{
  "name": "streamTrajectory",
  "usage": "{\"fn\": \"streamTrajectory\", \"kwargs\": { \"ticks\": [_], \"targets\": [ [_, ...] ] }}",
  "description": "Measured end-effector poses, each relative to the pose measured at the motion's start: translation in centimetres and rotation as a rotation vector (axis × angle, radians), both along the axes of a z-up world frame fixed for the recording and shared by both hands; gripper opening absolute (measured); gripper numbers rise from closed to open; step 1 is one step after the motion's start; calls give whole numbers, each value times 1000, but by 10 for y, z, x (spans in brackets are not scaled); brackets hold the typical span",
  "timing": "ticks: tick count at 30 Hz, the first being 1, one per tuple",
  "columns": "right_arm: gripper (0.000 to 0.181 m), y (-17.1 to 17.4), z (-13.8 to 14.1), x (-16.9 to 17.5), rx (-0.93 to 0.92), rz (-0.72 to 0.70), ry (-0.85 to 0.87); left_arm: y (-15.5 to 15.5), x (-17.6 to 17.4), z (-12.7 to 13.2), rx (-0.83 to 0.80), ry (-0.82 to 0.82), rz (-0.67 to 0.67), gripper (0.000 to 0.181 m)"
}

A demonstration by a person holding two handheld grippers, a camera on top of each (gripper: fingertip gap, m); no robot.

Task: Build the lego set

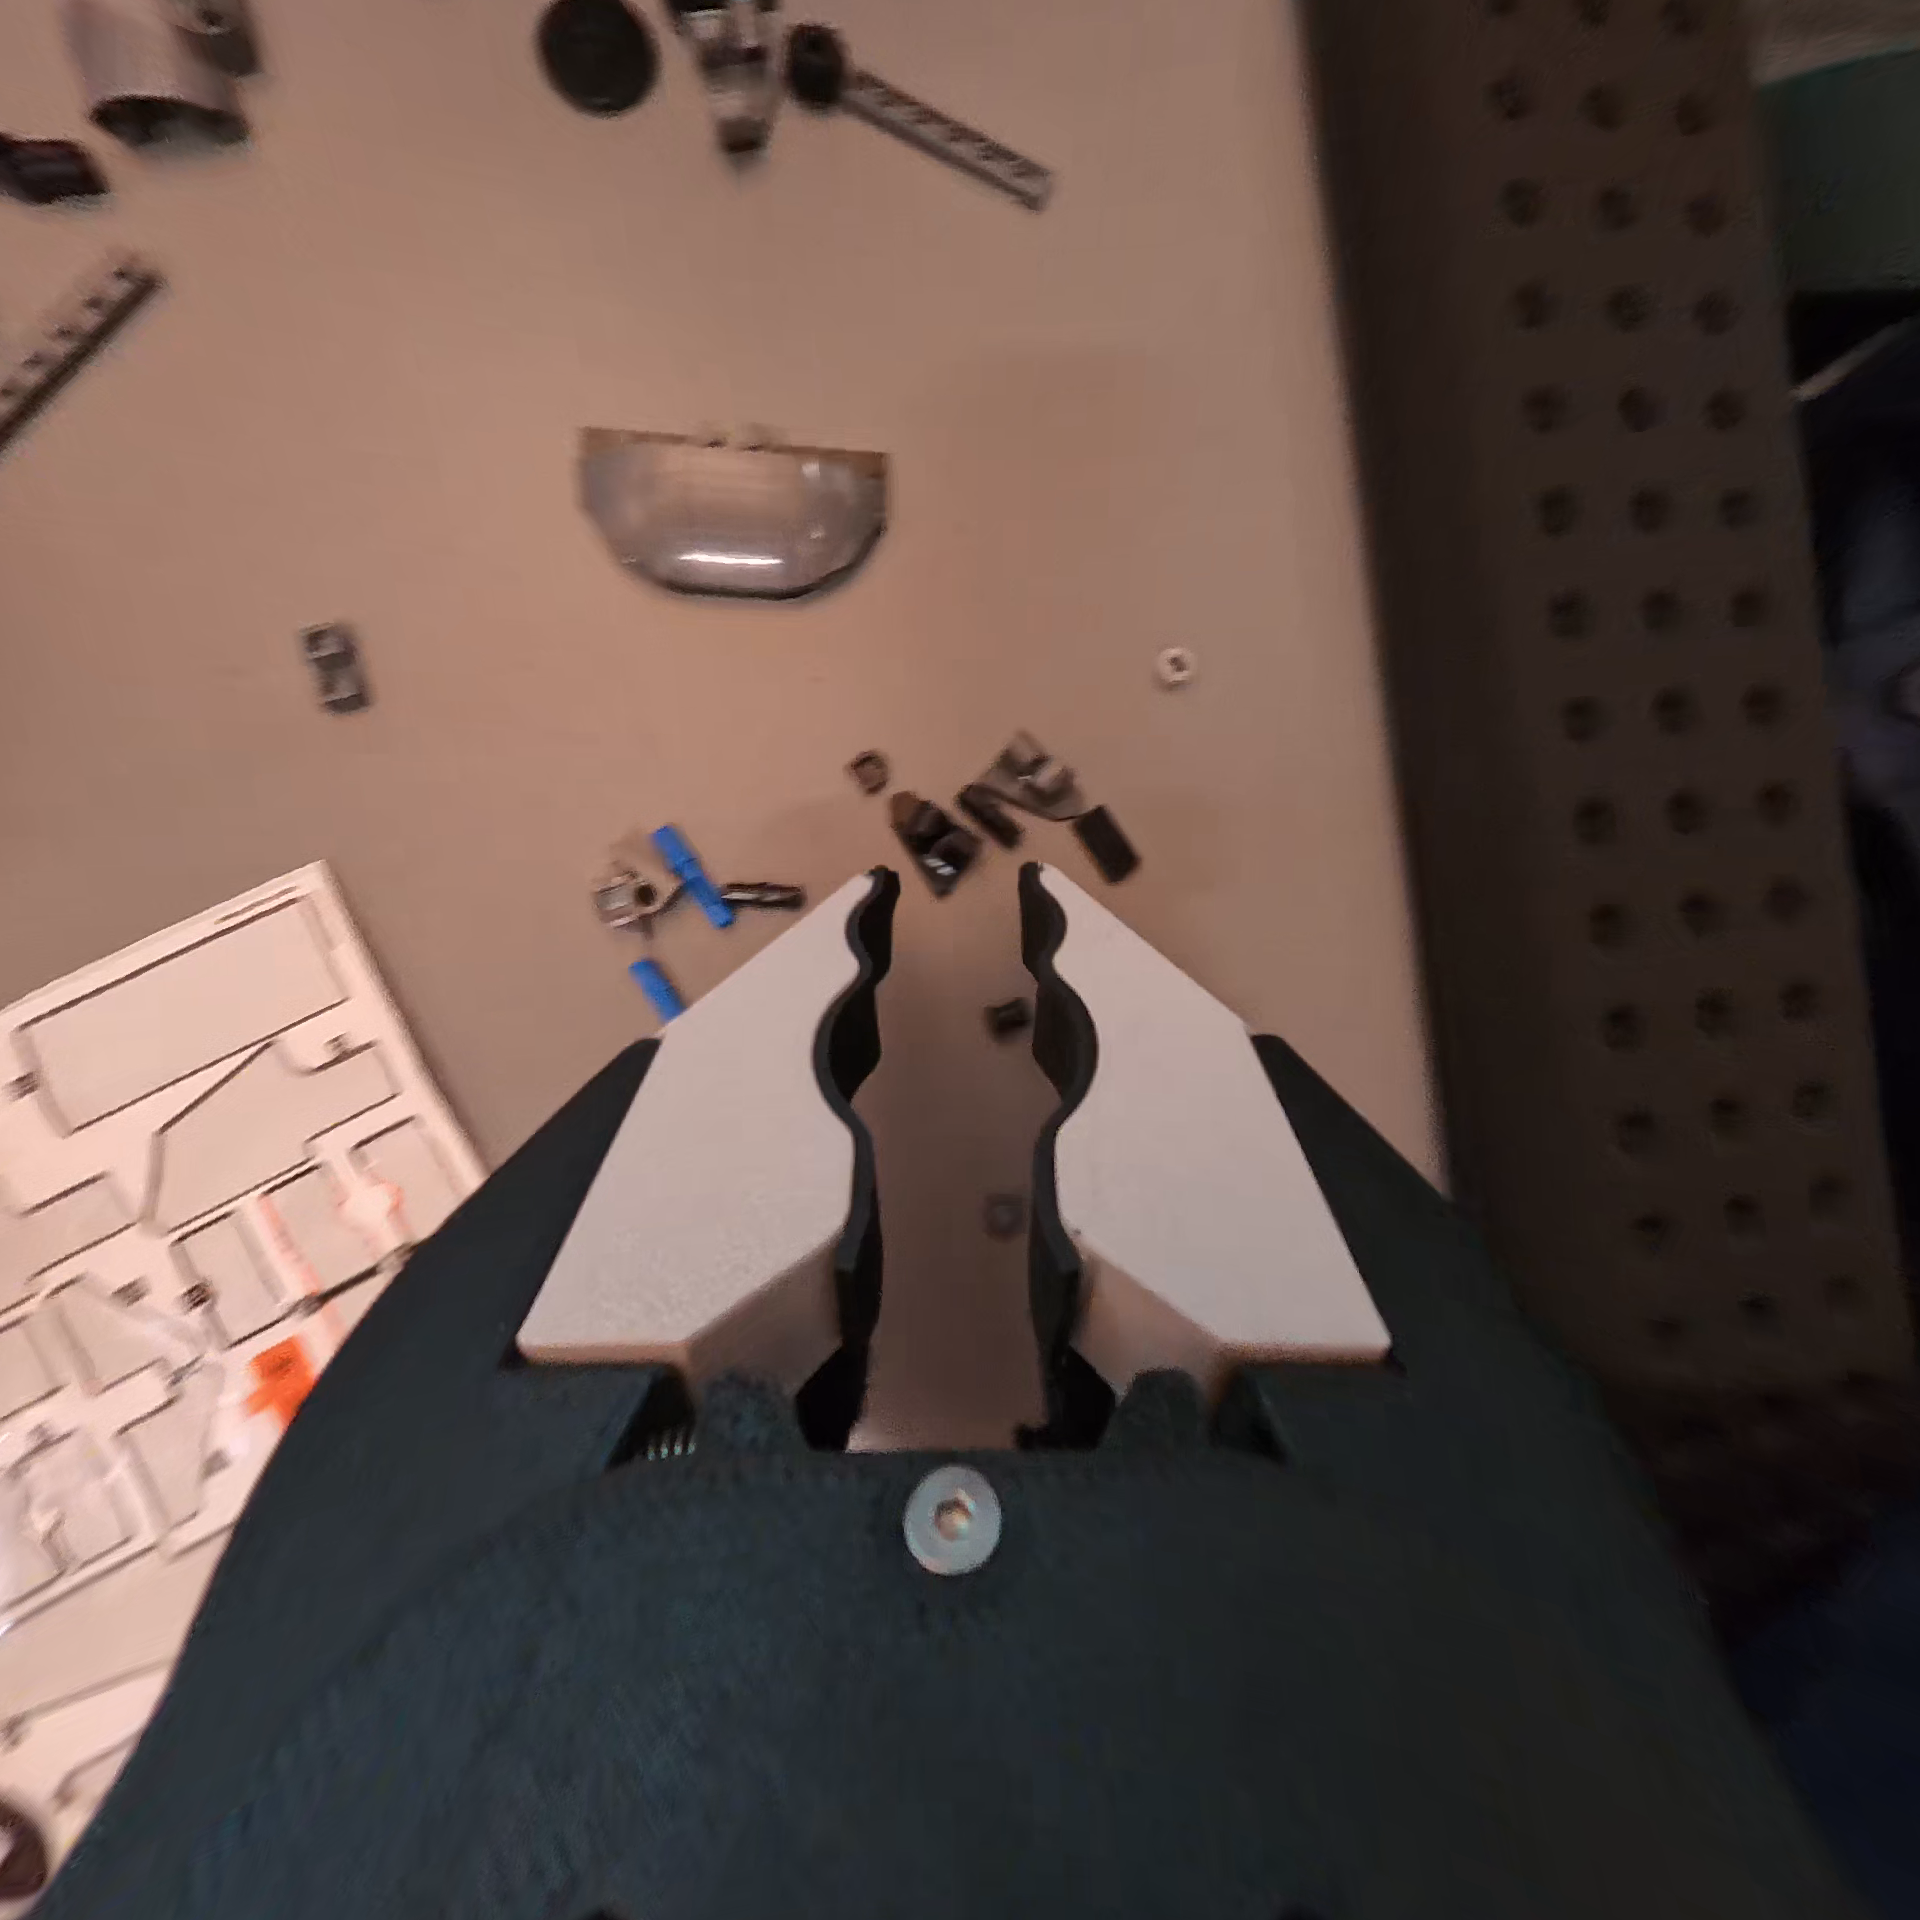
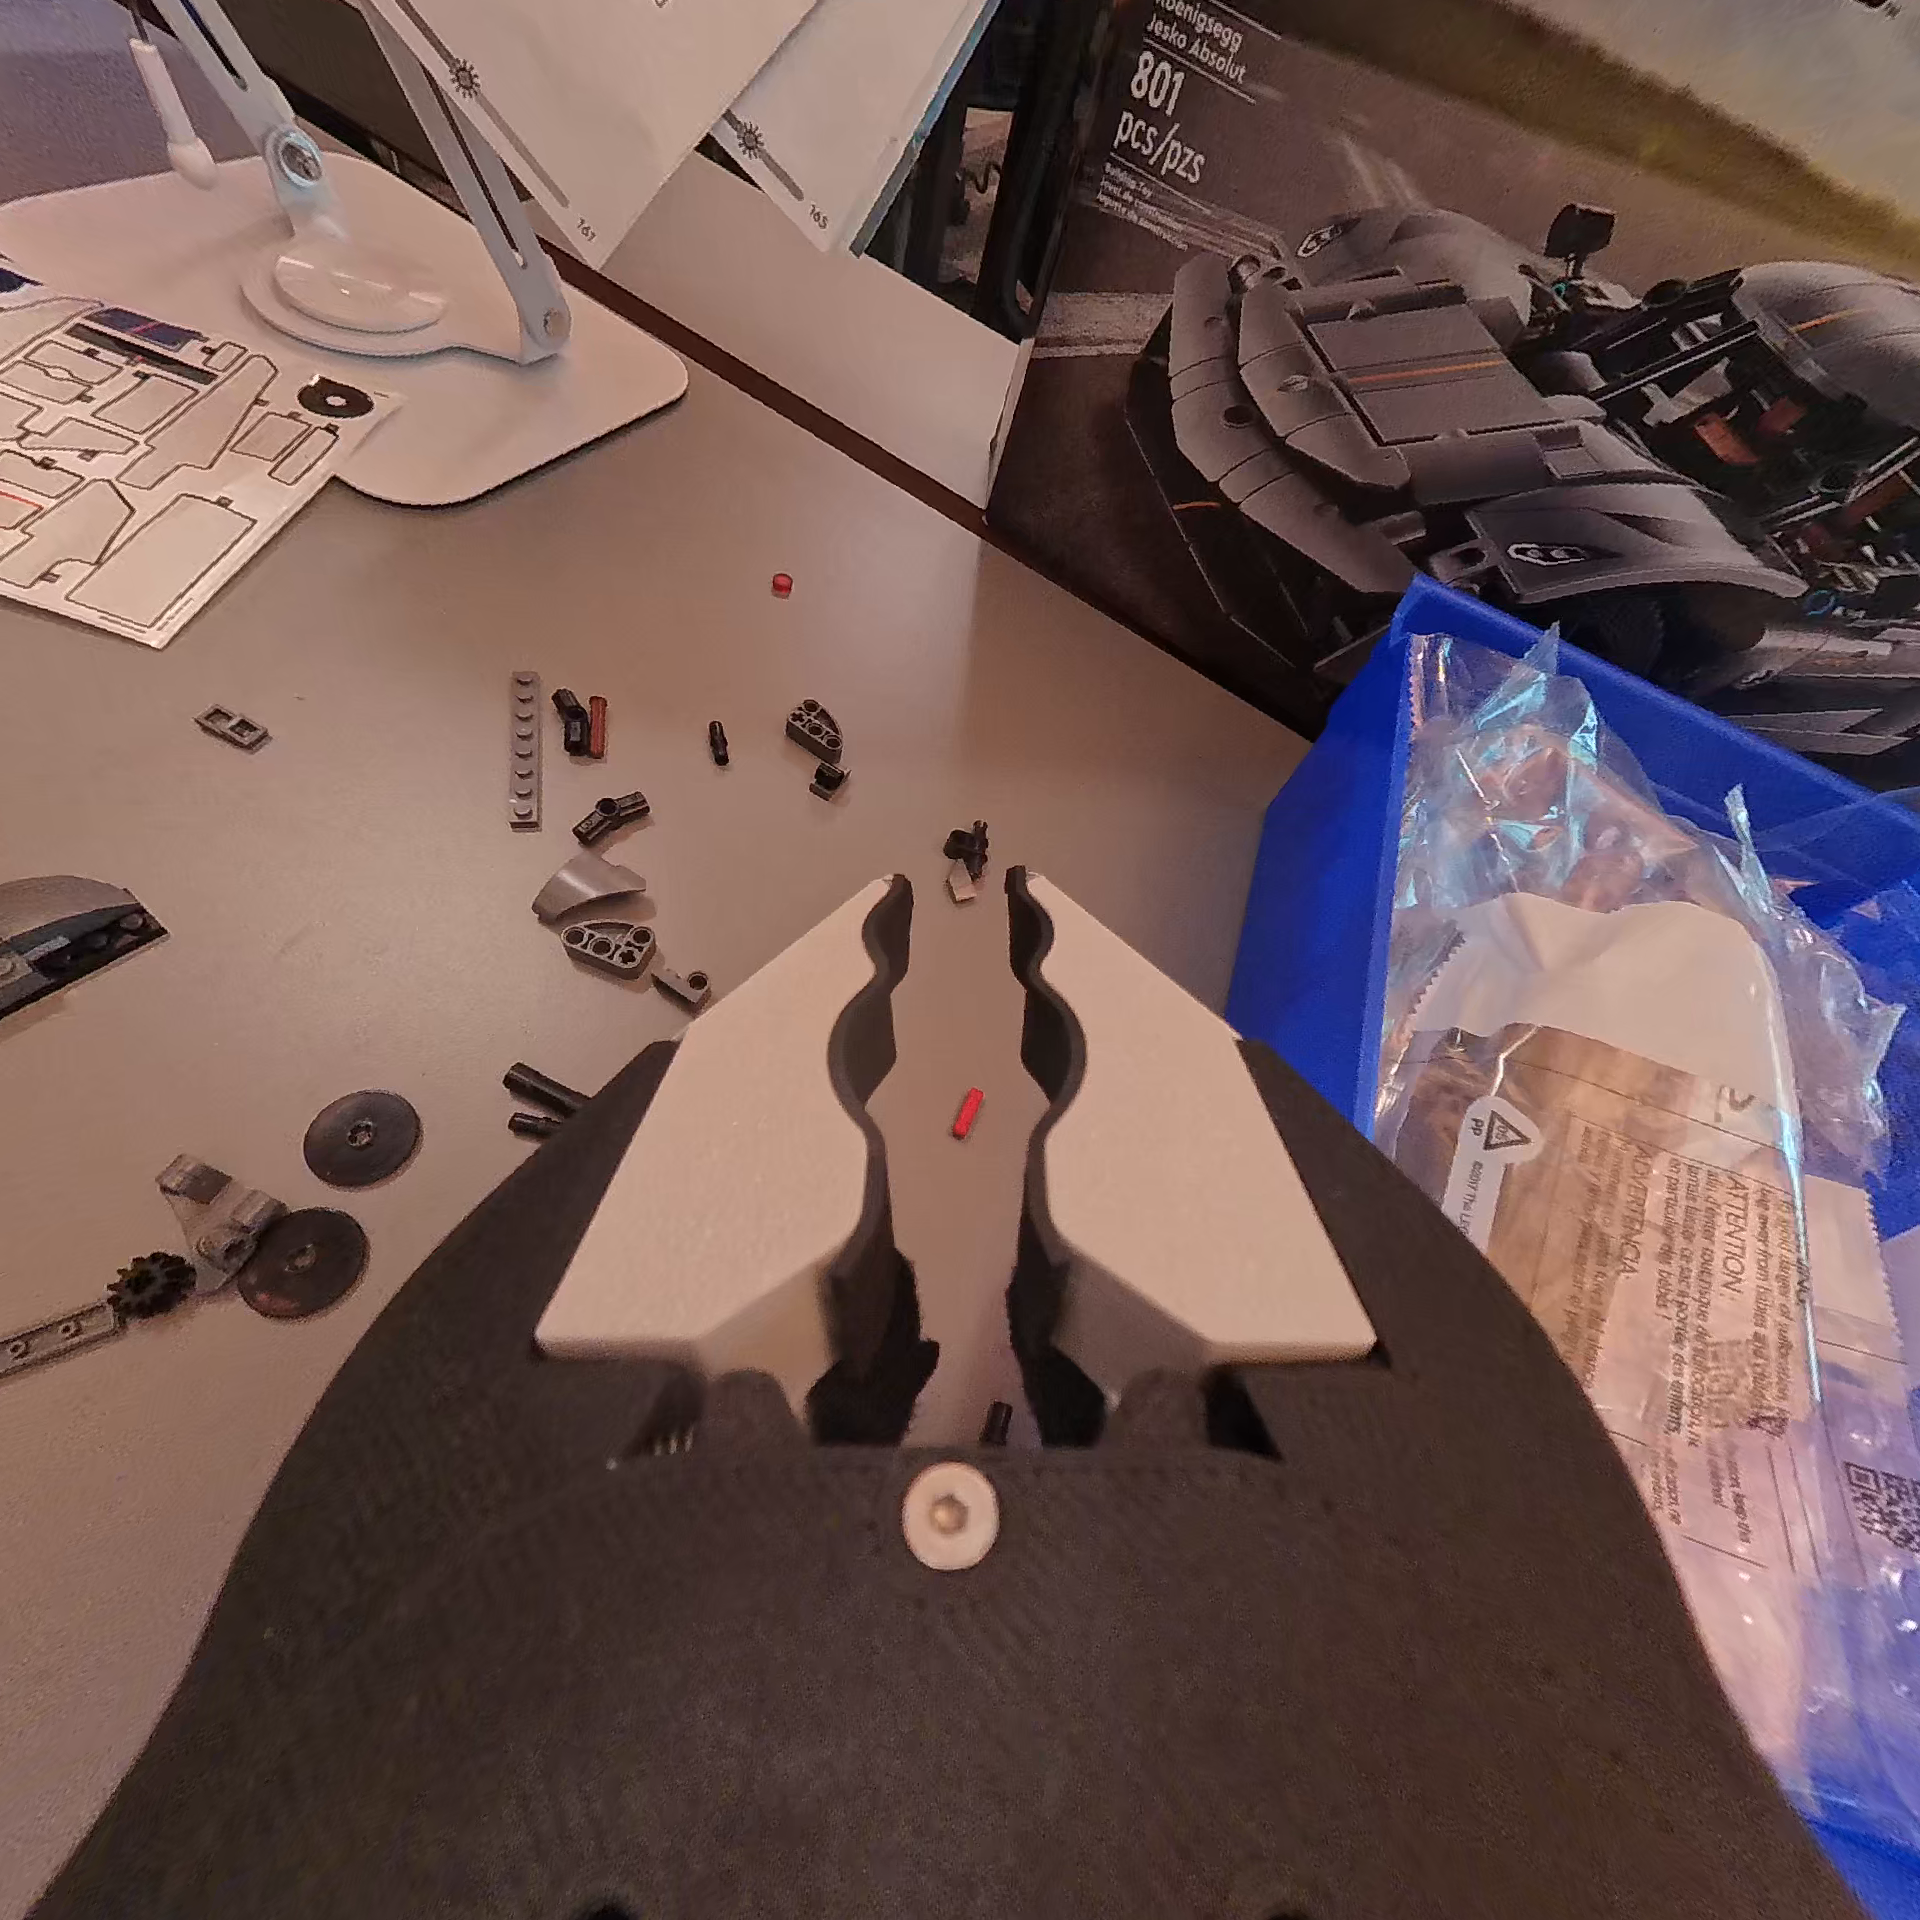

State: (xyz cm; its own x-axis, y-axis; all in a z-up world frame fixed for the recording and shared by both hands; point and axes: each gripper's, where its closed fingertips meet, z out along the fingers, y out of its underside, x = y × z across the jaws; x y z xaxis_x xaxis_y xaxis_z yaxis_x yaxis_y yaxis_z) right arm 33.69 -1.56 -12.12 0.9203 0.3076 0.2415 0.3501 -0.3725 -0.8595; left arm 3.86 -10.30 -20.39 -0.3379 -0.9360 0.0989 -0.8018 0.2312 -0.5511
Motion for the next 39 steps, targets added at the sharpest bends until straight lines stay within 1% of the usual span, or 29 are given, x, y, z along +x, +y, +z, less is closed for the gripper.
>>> {"fn": "streamTrajectory", "kwargs": {
  "ticks": [5, 8, 10, 13, 17, 20, 23, 29, 31, 34, 35, 37, 39],
  "targets": [
    [18, 0, -1, 0, -3, 1, -2, -34, -4, -9, -65, 105, -101, 23],
    [17, 0, -1, -1, -3, 2, -3, -35, -6, -21, -48, 181, -92, 24],
    [17, 1, -1, -2, -3, 6, -2, -38, -3, -20, -65, 169, -100, 22],
    [17, 1, -1, -5, -1, 11, -20, -34, -2, -23, -38, 180, -91, 6],
    [16, -1, 6, -15, 35, 44, -38, -36, -1, -23, -44, 176, -110, 1],
    [16, -2, 15, -29, 77, 78, -74, -35, 0, -22, -19, 170, -130, 0],
    [15, -3, 20, -52, 112, 135, -120, -35, 1, -22, -8, 167, -133, 0],
    [15, -10, 7, -123, 86, 355, -208, -35, 0, -20, -13, 164, -124, 0],
    [15, -13, 0, -138, 66, 408, -225, -35, -3, -19, -21, 176, -115, 3],
    [13, -13, -11, -146, 37, 441, -240, -36, -4, -22, -12, 193, -117, 16],
    [13, -13, -13, -146, 30, 443, -235, -38, -2, -22, -15, 186, -121, 18],
    [13, -13, -14, -145, 20, 444, -212, -37, -2, -22, -2, 190, -119, 17],
    [12, -12, -12, -143, 22, 437, -194, -36, -2, -23, 20, 193, -121, 7]
  ]
}}
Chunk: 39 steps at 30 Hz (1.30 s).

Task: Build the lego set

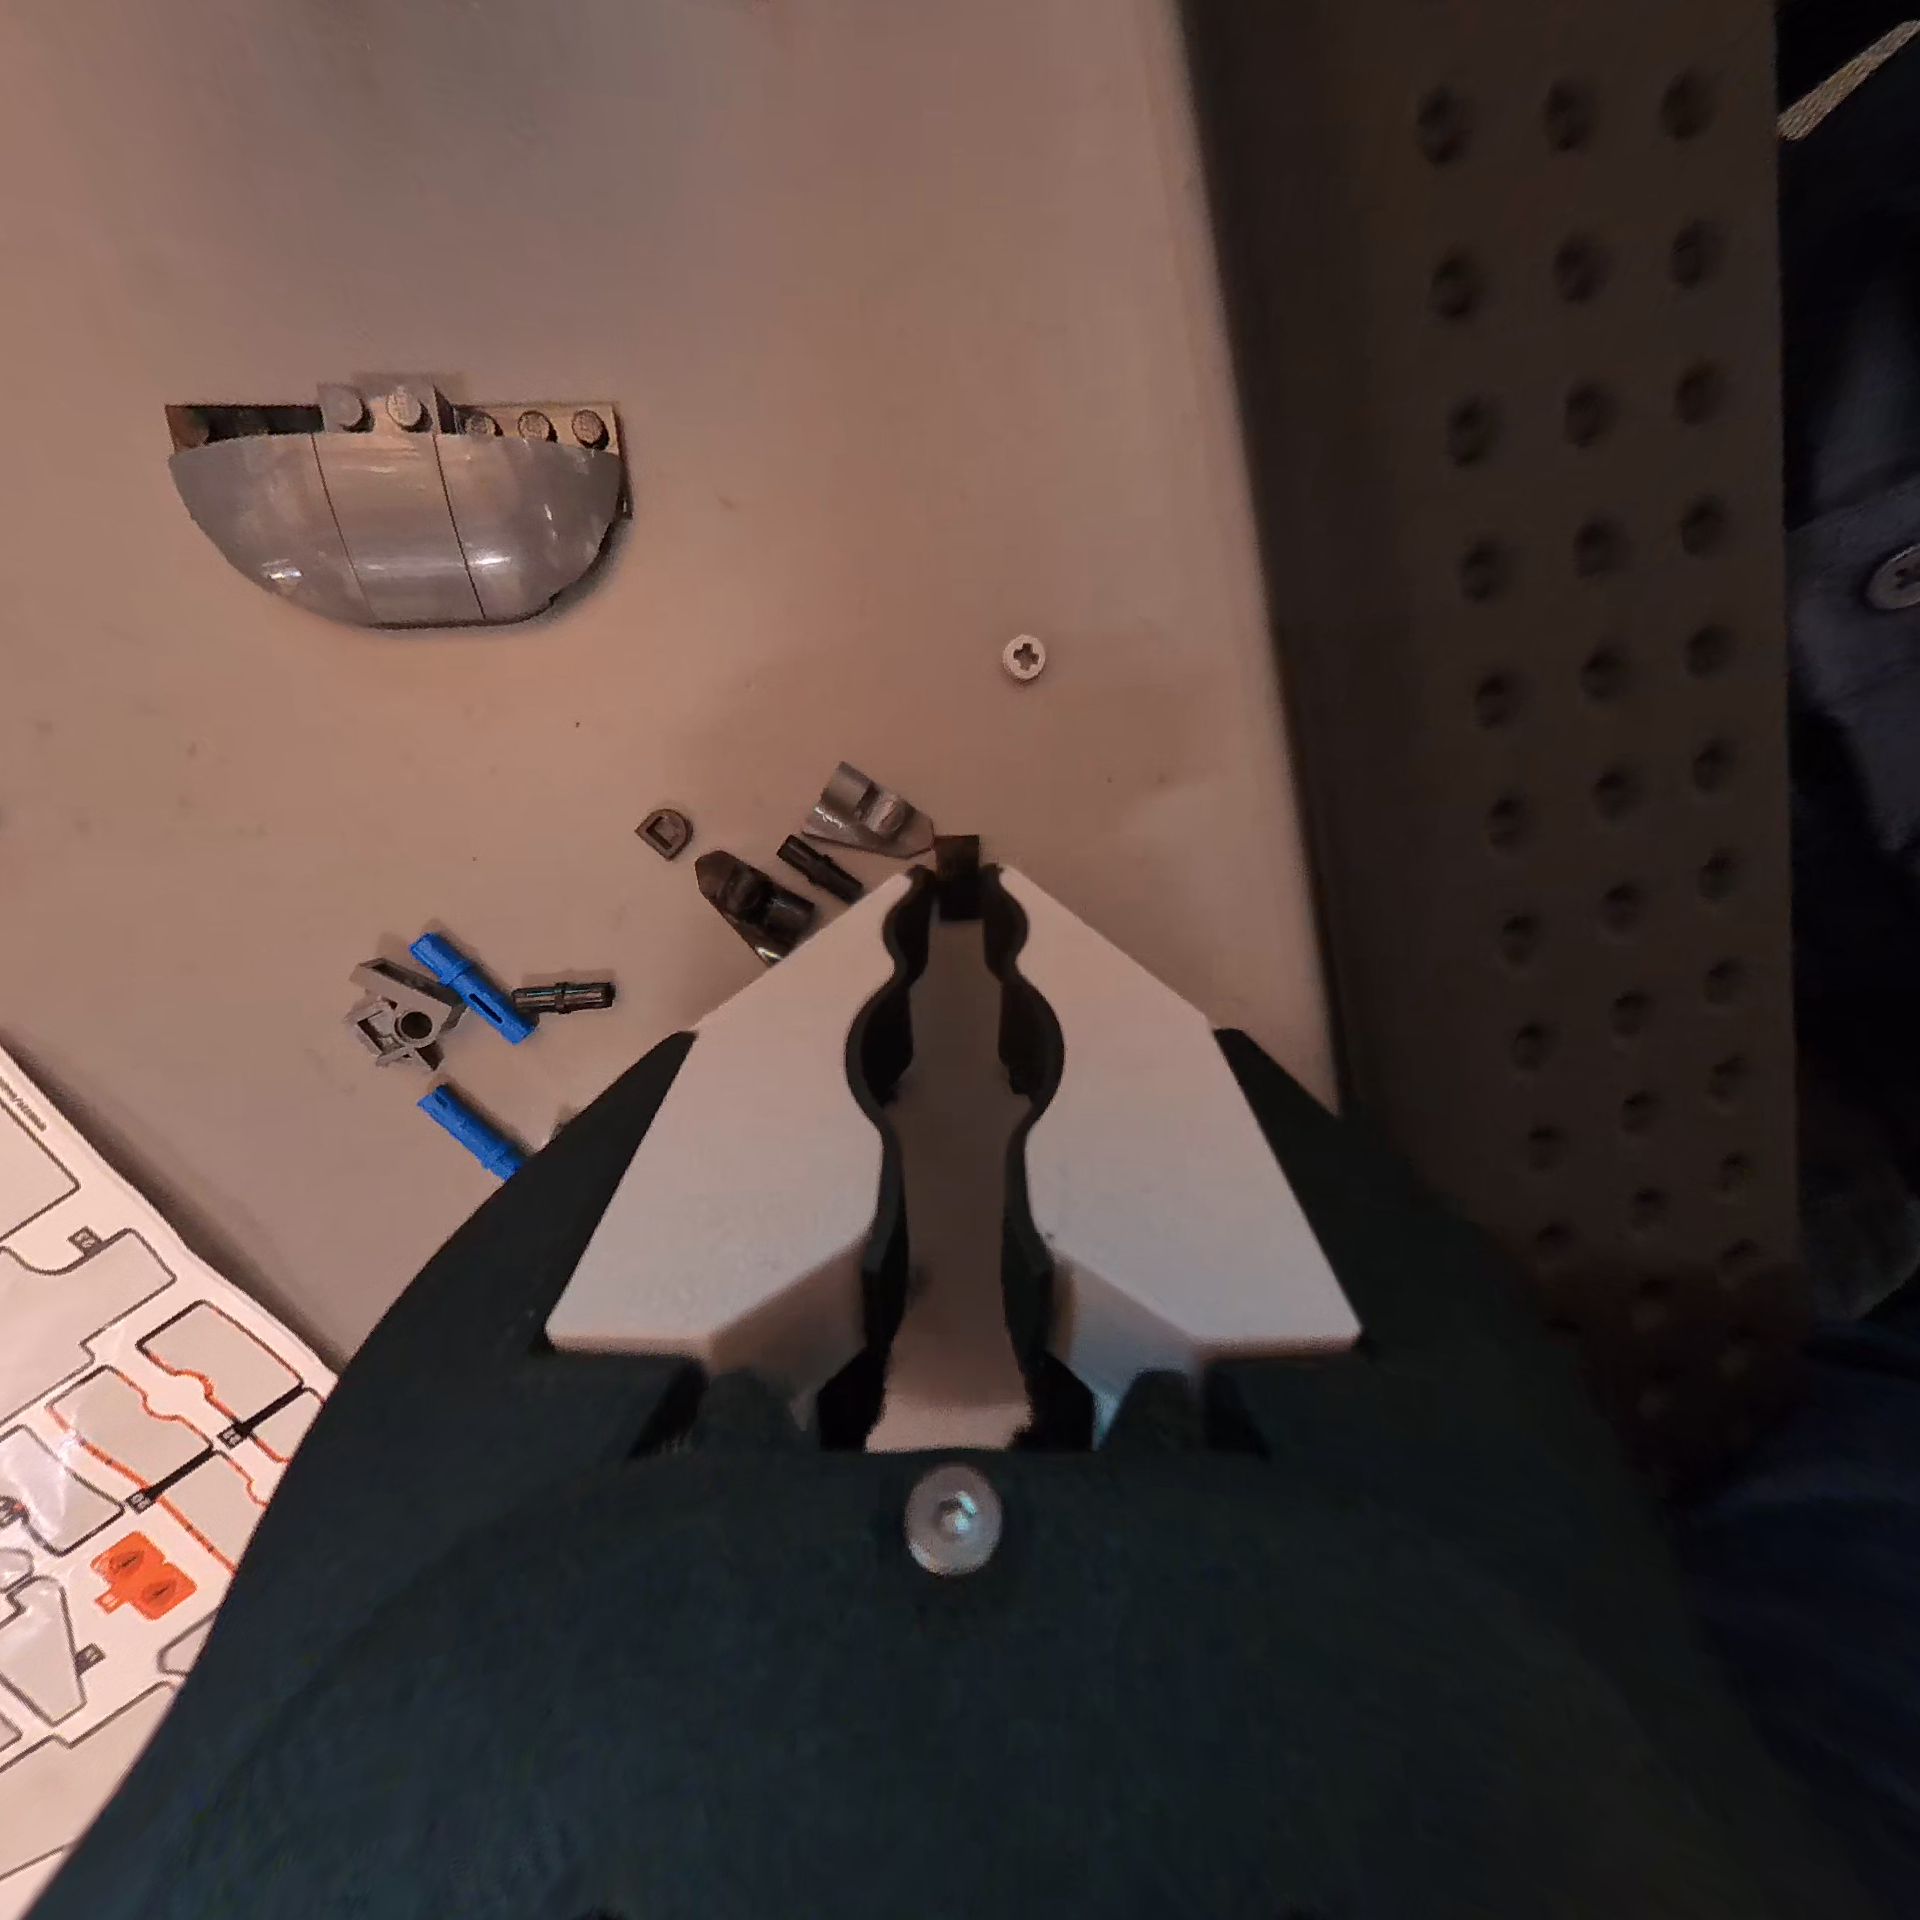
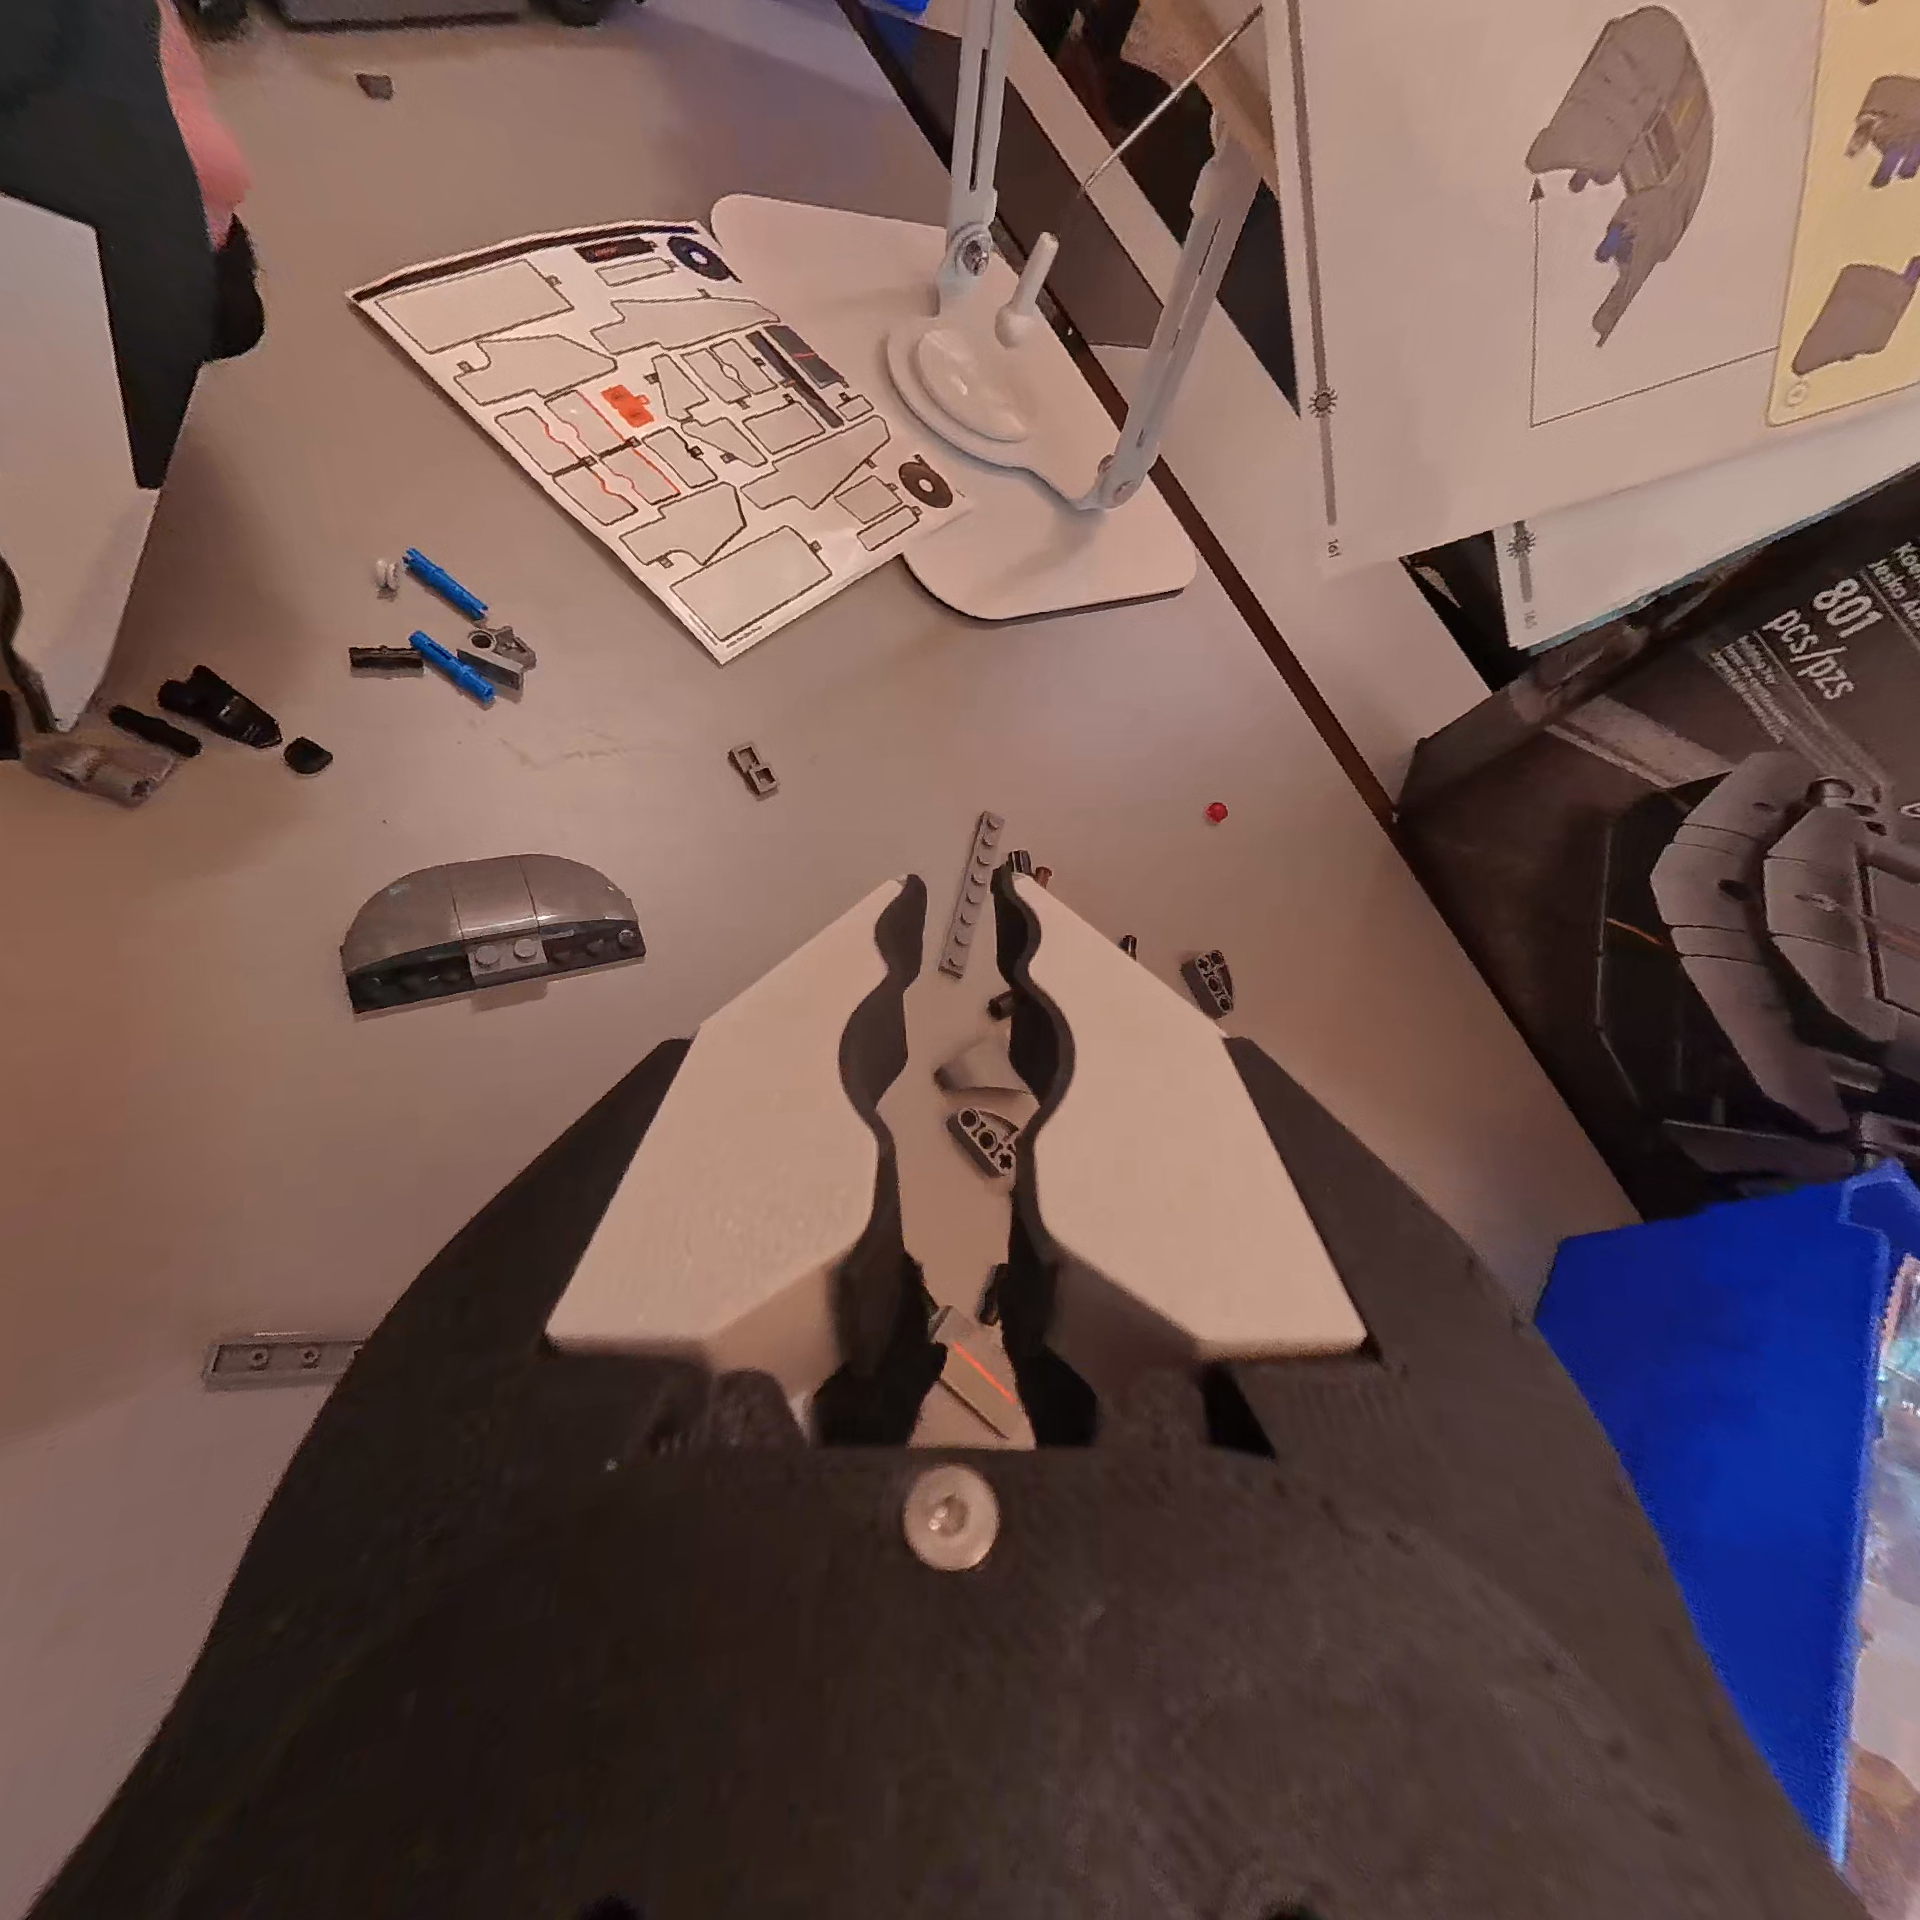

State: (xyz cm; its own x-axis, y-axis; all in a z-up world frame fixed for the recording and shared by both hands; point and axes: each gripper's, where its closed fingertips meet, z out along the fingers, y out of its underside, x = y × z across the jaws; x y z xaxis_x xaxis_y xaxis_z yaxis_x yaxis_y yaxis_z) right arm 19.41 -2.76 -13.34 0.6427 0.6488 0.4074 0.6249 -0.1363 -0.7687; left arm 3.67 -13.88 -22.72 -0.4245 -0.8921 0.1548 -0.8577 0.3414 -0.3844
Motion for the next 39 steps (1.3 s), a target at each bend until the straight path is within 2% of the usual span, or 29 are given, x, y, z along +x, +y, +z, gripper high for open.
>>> {"fn": "streamTrajectory", "kwargs": {
  "ticks": [11, 19, 22, 27, 29, 31, 39],
  "targets": [
    [12, -2, -4, -5, -30, 28, 23, 0, 3, 5, 30, -40, -38, 0],
    [14, -7, -18, -16, -84, 86, -2, -3, -3, 9, -48, -39, -11, 0],
    [14, -7, -20, -15, -93, 88, 0, -12, -7, 17, -77, -43, 5, 13],
    [13, -7, -21, -14, -97, 87, 3, -23, -18, 2, -4, 42, 15, 25],
    [13, -7, -20, -14, -92, 89, 6, -30, -19, 2, 4, 27, 8, 20],
    [13, -8, -18, -15, -87, 89, 9, -28, -17, 0, 38, 22, 11, 6],
    [12, -8, -18, -15, -84, 89, 9, -31, -7, -1, 133, -8, -59, 5]
  ]
}}
